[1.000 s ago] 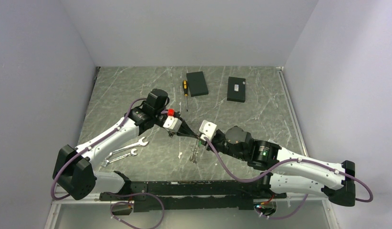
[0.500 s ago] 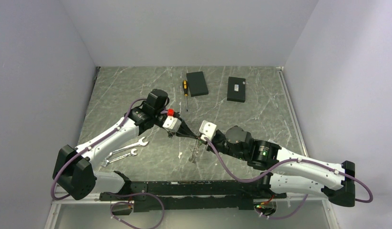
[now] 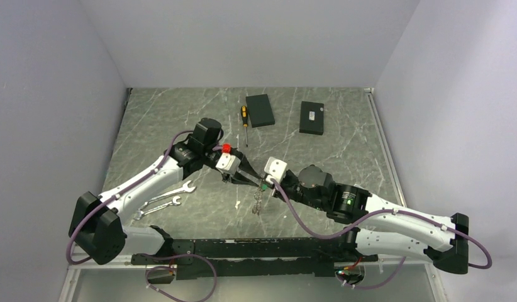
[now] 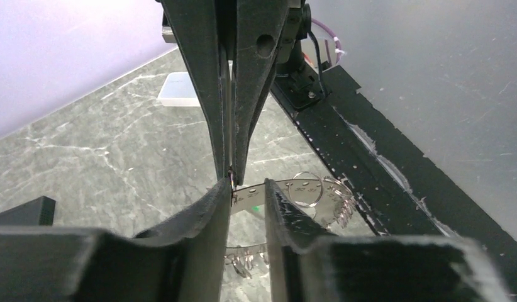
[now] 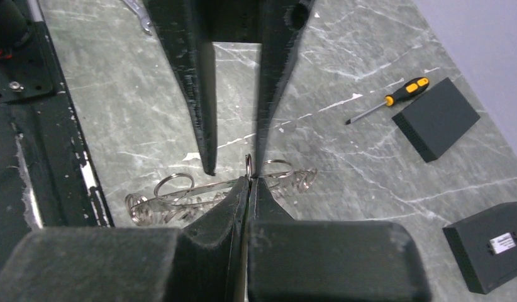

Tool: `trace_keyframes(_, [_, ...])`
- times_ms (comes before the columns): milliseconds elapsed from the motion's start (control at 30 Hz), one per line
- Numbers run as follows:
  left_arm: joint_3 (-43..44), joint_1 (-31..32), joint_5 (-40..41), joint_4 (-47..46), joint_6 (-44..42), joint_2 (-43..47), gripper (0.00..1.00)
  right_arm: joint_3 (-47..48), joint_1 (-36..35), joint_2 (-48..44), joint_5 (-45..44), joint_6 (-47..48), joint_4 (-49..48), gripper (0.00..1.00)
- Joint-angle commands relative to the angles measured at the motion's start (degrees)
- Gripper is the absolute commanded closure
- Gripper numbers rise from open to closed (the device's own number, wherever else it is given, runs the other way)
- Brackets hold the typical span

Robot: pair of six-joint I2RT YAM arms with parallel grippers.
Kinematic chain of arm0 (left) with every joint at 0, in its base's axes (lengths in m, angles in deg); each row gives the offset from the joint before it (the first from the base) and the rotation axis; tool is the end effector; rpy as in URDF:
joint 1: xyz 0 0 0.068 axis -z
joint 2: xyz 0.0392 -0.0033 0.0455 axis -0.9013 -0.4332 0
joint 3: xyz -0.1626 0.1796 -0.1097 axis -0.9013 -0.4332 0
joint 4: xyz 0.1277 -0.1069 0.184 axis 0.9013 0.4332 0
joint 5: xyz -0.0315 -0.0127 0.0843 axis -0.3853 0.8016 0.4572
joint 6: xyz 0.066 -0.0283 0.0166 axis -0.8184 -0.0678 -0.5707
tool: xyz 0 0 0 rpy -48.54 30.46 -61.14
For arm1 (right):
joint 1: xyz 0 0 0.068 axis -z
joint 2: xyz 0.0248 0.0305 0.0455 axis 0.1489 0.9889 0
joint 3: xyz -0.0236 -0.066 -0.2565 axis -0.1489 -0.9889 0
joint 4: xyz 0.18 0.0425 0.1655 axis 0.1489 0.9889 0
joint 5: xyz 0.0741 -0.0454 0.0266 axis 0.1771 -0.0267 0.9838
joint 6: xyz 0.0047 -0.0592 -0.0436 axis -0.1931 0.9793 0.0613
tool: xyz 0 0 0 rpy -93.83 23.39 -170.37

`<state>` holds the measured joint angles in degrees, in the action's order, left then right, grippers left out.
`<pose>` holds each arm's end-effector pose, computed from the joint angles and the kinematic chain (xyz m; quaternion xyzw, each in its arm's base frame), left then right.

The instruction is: Put the keys on the keyring

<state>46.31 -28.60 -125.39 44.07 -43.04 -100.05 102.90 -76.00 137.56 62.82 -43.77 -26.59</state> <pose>0.1795 -0.2024 0.2965 0.6768 0.3388 -0.5022 0.4183 0.0916 0.2005 0.3078 -0.4952 0.6413 0.2216 0.5426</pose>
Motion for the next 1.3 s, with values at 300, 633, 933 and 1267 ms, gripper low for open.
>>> trace_keyframes(300, [-2.34,0.31,8.68,-13.52,8.4,4.51,0.0,4.26,-0.41,0.68,-3.44,-7.11,2.51,1.0])
trace_keyframes(633, [-7.3,0.38,27.63,-25.91,22.77,12.57,0.01,18.29,2.71,8.91,-10.08,-18.28,16.42,1.0])
trace_keyframes(933, [-17.99,1.52,39.92,-45.45,45.25,17.55,0.01,26.16,11.46,14.32,-4.58,-24.43,23.15,1.0])
trace_keyframes(1267, [-18.38,2.41,49.0,-45.5,56.57,14.0,0.01,29.17,19.53,17.06,6.01,-29.46,24.34,1.0])
